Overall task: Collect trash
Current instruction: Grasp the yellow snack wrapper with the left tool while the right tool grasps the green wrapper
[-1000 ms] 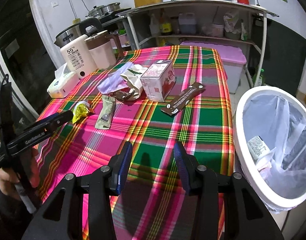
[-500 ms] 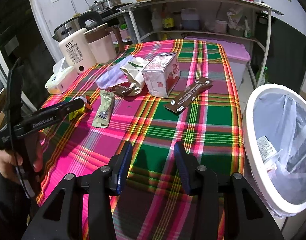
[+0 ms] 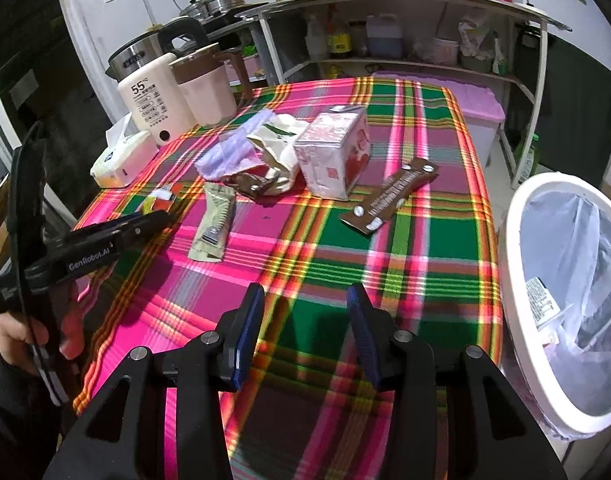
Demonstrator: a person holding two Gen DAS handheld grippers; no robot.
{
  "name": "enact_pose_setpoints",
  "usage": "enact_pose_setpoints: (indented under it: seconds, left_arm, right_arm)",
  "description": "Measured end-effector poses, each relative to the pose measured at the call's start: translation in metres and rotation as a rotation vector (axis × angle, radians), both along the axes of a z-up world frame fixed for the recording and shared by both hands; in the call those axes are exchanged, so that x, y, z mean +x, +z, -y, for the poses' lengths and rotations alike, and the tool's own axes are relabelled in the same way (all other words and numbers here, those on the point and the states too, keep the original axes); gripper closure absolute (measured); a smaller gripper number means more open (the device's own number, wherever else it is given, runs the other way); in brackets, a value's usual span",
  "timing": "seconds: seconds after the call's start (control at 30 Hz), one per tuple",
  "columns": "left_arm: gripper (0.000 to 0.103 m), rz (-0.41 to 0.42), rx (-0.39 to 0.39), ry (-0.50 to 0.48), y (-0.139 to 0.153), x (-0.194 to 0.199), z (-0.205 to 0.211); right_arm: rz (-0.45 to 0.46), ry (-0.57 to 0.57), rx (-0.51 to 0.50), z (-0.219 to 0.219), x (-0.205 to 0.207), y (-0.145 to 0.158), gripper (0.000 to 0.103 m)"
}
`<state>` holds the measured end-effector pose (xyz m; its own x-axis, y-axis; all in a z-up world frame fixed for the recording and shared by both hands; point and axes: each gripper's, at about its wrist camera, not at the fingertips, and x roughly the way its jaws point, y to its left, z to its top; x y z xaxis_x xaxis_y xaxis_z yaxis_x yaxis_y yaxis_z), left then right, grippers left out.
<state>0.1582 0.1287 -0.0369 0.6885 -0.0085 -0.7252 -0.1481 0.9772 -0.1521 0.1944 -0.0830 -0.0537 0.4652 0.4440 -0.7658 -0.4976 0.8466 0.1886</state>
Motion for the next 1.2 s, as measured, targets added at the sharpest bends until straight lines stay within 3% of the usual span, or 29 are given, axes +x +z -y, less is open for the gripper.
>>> enact_pose_setpoints:
  seconds: [0.37, 0.77, 0.93, 1.2]
  left_arm:
    - [0.079, 0.052, -0.014, 0.021, 0.007, -0.018, -0.011]
    - [0.08, 0.086, -0.033, 0.064, 0.014, -0.037, -0.031]
    - [0.08, 0.084, -0.039, 0.068, 0.013, -0.04, -0.03]
    - [0.08, 0.088, -0.043, 0.05, 0.017, -0.046, -0.016]
  right_arm:
    - [0.005, 0.079, 0.017, -0.044, 0.007, 0.004, 0.059]
    - [-0.036, 0.149, -0.01, -0.099, 0.025, -0.017, 0.059]
    - [-0.017, 0.138, -0.022, -0.102, 0.024, -0.017, 0.086]
    - [-0.016, 0.113, 0.0, -0.078, 0.013, -0.011, 0.087]
